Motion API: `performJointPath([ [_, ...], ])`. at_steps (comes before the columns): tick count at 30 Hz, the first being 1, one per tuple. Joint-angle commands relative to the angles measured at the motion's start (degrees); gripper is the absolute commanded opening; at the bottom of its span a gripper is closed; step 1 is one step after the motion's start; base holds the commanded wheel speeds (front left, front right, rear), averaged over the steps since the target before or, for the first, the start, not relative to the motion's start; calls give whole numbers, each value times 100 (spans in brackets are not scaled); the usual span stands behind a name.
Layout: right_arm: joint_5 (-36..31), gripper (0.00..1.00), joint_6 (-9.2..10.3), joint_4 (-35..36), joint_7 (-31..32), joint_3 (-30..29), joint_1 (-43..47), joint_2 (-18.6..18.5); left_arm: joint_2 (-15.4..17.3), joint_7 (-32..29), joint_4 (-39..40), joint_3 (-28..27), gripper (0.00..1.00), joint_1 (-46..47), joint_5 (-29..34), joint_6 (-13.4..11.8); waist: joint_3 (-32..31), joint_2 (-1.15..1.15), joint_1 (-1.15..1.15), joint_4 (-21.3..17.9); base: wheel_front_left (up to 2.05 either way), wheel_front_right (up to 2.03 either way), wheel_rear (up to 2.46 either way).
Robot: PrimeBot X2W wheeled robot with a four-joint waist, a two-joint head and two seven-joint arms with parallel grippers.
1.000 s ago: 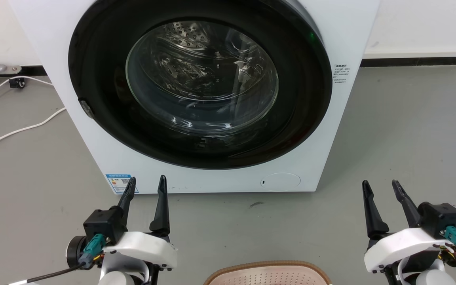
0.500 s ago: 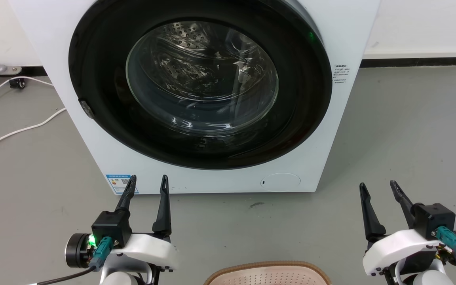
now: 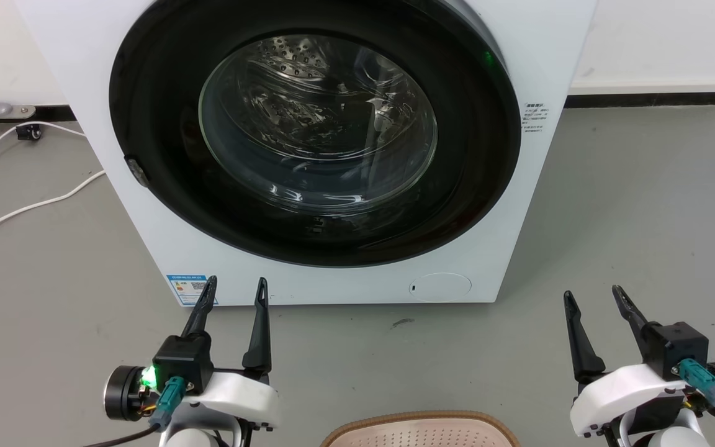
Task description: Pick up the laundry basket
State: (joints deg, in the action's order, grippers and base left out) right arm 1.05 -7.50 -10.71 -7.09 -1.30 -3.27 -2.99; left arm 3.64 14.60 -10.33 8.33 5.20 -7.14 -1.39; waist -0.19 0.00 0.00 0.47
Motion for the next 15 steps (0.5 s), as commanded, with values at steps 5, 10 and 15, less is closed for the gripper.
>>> performJointPath([
  [5, -156, 100, 2, 26, -56, -18, 60, 19, -24, 75, -49, -13, 100, -45, 141, 29, 4, 0, 0, -3, 0, 0, 0],
  [10, -94, 100, 2, 3, -60, -35, 36, 19, -40, 63, -84, -42, 100, -35, 75, 63, 15, 0, 0, -7, 0, 0, 0],
  [15, -73, 100, 2, -17, -57, -33, 17, 19, -54, 63, -113, -61, 100, -39, 54, 63, 24, 0, 0, -12, 0, 0, 0],
])
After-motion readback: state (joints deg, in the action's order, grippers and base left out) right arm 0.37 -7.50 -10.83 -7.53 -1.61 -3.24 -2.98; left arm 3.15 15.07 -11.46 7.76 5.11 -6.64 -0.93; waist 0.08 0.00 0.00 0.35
